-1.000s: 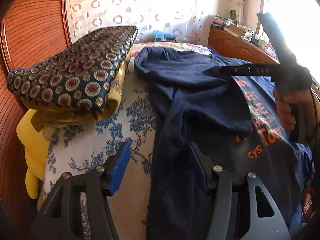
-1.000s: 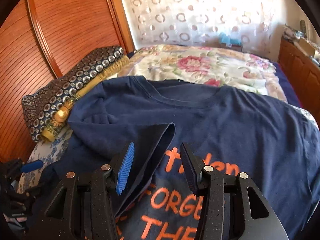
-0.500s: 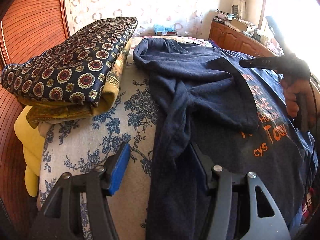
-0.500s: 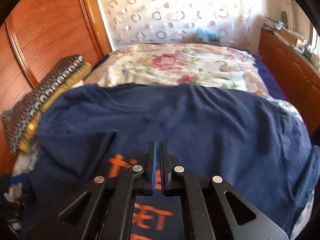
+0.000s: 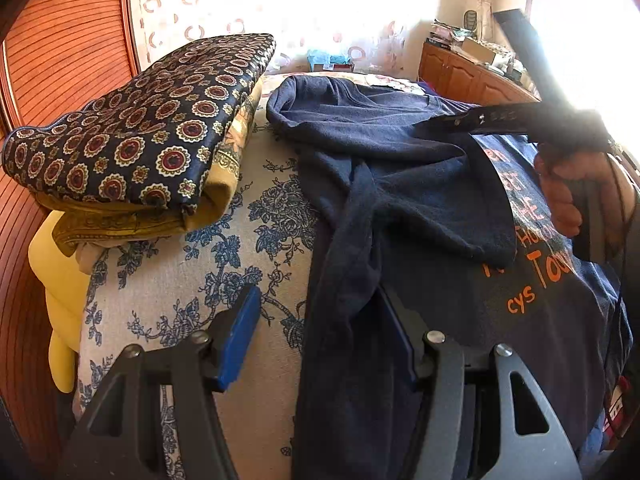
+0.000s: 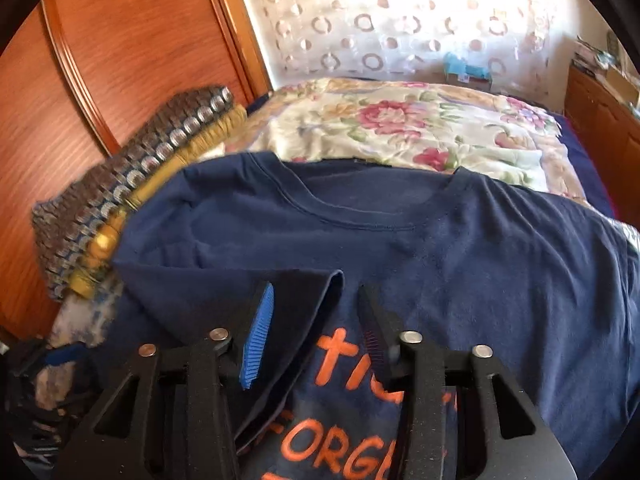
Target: Fold small clothes
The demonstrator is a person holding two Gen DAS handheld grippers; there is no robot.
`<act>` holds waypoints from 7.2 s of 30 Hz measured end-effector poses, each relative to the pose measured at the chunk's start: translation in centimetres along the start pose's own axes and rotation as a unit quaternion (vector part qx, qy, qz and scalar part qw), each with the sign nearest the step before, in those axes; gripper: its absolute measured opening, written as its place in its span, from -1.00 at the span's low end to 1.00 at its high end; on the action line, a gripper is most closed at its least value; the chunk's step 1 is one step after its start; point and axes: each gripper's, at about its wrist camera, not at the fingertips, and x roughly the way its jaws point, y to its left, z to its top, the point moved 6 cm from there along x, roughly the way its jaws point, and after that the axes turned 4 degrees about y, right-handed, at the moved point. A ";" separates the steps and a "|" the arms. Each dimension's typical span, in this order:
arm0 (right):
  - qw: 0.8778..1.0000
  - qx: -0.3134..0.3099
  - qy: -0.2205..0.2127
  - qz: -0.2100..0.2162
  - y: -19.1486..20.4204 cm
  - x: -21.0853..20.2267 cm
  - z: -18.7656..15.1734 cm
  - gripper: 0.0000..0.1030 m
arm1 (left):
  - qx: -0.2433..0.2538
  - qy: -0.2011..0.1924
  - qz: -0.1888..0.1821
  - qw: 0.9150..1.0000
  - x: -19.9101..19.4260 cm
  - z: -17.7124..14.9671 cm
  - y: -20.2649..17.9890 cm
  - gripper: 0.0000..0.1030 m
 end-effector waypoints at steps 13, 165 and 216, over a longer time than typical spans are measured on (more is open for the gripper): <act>0.998 -0.014 0.022 -0.050 -5.2 -2.2 -1.7 -0.96 | -0.001 -0.003 0.001 1.000 -0.2 -0.3 0.1 0.15; 0.989 -0.040 -0.128 -0.067 -15.6 -19.7 -1.7 -0.84 | 0.151 0.011 -0.070 0.986 8.1 11.2 -17.1 0.33; 0.998 0.016 -0.007 -0.064 -16.5 -12.6 -2.7 -1.00 | 0.091 -0.093 -0.087 0.988 -0.1 11.8 -10.2 0.38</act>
